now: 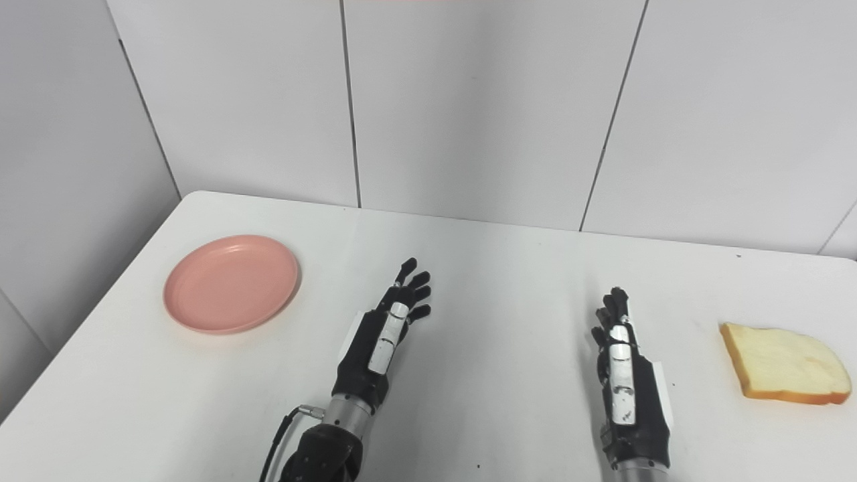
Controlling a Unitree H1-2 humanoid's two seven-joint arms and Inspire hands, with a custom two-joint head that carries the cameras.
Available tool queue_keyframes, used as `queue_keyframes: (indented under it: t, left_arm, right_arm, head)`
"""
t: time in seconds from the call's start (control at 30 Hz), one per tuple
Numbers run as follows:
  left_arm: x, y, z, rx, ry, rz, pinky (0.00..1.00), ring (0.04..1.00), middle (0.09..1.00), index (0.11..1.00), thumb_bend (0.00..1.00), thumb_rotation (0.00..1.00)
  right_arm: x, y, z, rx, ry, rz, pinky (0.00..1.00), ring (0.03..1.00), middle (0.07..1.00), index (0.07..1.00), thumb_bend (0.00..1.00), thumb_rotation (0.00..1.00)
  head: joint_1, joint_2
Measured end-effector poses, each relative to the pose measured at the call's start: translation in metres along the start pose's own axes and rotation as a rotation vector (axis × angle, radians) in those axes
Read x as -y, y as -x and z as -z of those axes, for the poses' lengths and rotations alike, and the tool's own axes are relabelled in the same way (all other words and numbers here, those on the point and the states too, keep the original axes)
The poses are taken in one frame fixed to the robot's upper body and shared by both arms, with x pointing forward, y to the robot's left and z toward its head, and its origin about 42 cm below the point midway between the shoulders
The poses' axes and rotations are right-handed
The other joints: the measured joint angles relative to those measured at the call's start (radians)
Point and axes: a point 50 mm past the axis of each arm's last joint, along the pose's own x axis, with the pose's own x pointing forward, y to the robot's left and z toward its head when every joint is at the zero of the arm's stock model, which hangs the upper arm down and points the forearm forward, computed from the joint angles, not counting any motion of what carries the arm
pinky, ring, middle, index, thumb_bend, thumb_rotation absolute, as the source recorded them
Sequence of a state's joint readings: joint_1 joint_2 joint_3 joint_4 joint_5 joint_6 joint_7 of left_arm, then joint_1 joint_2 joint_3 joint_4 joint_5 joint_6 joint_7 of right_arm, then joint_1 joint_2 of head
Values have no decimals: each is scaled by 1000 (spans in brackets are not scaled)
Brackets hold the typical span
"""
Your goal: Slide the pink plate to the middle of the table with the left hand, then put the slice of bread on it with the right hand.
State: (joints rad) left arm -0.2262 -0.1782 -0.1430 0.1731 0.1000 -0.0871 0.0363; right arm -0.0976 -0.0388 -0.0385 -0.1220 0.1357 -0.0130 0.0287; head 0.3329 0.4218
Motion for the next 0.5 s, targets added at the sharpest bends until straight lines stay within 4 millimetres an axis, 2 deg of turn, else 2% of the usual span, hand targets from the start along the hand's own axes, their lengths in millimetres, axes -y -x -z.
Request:
queue_keyframes:
  t: [0.13,0.27,0.33,0.5]
  left_arm:
    - [-1,0,-1,2,18,-4,872,916,925,938,645,938]
    - [-1,-1,-8,26,19,-7,871,904,907,924,718,935]
    - [-1,-1,-18,61,9,-18,865,894,904,922,763,942]
    - [-5,-1,-42,150,30,-39,894,897,921,933,771,881]
  right_arm:
    - [-1,0,0,0,-3,-2,1000,1000,1000,1000,370,1000]
    - [-3,0,0,0,-9,-2,1000,1000,1000,1000,365,1000]
    - [-4,0,0,-1,-9,-3,1000,1000,1000,1000,361,1000]
    - [-3,0,0,-2,-3,-3,1000,1000,1000,1000,360,1000]
  head:
    - [0,-3]
    - [-3,-6]
    - [-3,-6]
    - [9,-8]
